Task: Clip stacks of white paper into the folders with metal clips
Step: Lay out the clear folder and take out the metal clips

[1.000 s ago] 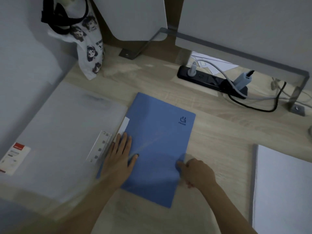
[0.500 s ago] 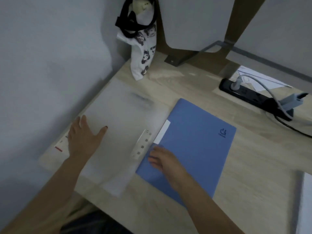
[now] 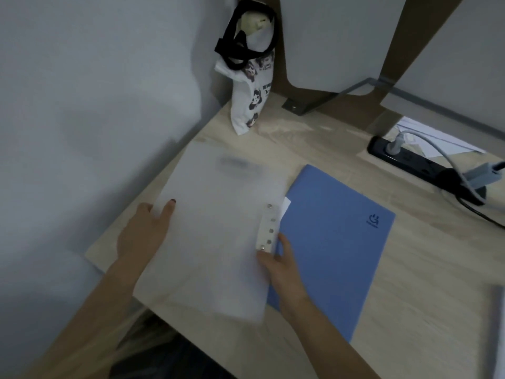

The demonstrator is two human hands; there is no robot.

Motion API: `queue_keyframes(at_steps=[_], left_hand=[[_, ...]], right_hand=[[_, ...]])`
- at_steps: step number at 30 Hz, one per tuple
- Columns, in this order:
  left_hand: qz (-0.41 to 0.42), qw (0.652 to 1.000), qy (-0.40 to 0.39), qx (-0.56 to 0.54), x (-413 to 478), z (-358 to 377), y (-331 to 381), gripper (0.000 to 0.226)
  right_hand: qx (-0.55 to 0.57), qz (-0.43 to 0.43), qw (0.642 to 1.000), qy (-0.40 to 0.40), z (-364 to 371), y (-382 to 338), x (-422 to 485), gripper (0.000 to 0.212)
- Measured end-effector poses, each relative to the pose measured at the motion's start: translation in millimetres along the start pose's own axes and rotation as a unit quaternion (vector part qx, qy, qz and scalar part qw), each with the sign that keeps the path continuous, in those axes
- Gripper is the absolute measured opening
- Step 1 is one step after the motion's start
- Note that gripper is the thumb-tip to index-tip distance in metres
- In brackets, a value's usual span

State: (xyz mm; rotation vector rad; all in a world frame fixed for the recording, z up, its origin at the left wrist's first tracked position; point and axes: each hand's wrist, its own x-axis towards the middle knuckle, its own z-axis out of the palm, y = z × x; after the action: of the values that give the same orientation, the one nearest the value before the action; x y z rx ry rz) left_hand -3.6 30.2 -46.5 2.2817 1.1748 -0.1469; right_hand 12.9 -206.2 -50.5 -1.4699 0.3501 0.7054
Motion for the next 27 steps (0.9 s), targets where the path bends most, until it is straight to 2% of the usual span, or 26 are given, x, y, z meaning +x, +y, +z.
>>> queue_keyframes(at_steps=[4,8,14,19,24,27], left_hand=[[0.034,0.996,0.012,-0.083,-29.0,-0.5,10.3,0.058],[0.106,0.983,-0.01,-0.149,-62.9,22.0,41.9,0.048],[0.166,0.97,-0.087,-0.156,-124.2,89.2,110.6,0.039],[0.202,0.939,-0.222,-0.166,-177.7,144.2,143.2,0.033],[0.171,0.934,-0.286,-0.129,-212.3,189.0,145.0,0.038],[0.225,0.929,-0.264,-0.127,-229.3,202.9,141.8,0.046]], right_hand=[[0.011,-0.047,0.999,-0.008,-26.7,-5.7,-18.1,0.051],[0.023,-0.066,0.997,0.042,-71.3,-6.5,-39.2,0.054],[0.075,-0.076,0.975,0.195,-157.8,8.5,-77.1,0.055],[0.105,-0.058,0.947,0.298,-221.9,32.6,-107.8,0.048],[0.111,-0.028,0.933,0.342,-261.3,55.8,-125.3,0.048],[0.096,-0.02,0.931,0.351,-272.6,63.0,-129.7,0.049]])
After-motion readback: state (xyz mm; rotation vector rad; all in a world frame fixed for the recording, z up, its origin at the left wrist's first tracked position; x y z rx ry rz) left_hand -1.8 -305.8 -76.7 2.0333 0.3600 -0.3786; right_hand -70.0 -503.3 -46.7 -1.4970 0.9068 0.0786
